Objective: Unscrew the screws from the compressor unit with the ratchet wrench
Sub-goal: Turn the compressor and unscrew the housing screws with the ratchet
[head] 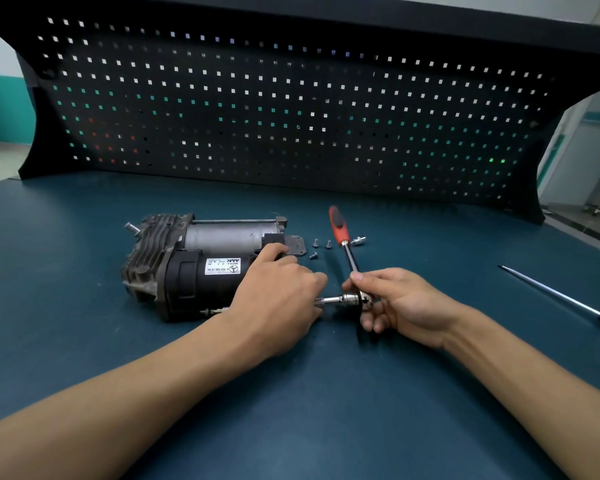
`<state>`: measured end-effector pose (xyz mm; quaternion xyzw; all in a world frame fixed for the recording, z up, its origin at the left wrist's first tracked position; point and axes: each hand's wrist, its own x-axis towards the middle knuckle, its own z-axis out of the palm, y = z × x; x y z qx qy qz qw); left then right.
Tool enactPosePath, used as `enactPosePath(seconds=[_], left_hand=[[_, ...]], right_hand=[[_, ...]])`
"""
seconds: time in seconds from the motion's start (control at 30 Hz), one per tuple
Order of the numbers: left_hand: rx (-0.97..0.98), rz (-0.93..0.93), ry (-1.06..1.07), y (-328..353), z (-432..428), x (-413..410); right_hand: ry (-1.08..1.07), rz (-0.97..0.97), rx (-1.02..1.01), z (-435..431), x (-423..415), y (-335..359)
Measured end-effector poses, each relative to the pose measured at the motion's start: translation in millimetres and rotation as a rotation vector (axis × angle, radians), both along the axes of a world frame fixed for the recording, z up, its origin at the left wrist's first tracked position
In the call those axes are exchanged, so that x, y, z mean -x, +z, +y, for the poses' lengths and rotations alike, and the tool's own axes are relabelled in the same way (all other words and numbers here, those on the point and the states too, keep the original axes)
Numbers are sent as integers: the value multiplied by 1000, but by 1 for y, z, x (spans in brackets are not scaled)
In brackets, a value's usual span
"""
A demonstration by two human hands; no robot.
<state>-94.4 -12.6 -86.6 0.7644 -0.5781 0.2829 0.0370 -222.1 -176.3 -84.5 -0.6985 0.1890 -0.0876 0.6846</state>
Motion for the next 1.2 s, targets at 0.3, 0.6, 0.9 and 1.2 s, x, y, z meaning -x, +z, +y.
enactPosePath(seconds=[0.3,0.6,0.9,1.2], left_hand=[[-6,1,-5,0,2,0],[-20,-27,-7,-1,3,-1],[-43,-23,-15,0,5,0],[-46,-5,31,-3,-2,0]], right_hand=[[63,-44,-31,-5,4,0],[94,-130,15,-3,7,-3],[135,-147,180,5,11,0],[109,-82,177,7,9,0]])
